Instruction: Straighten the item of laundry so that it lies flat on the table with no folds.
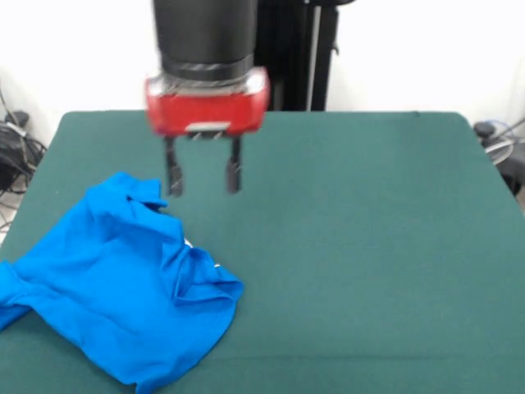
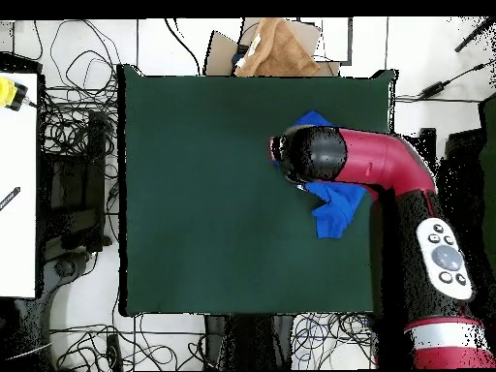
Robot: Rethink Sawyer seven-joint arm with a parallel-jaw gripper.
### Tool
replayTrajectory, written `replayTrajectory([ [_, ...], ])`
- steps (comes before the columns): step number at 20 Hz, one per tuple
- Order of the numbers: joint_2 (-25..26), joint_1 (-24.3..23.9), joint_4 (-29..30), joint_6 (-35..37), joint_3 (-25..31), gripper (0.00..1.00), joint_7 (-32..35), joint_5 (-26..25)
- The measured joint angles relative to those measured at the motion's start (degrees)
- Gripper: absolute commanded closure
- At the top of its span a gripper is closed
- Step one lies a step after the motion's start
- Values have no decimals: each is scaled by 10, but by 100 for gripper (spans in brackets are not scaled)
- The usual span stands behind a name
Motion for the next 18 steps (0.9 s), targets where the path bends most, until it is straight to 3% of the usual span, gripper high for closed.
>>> replayTrajectory([
  [6, 43, -46, 0, -93, 4, 0, 0, -16],
  [11, 111, -90, -4, -172, 5, 0, 0, -57],
  [18, 181, -121, -10, -185, 24, 0, 0, -106],
])
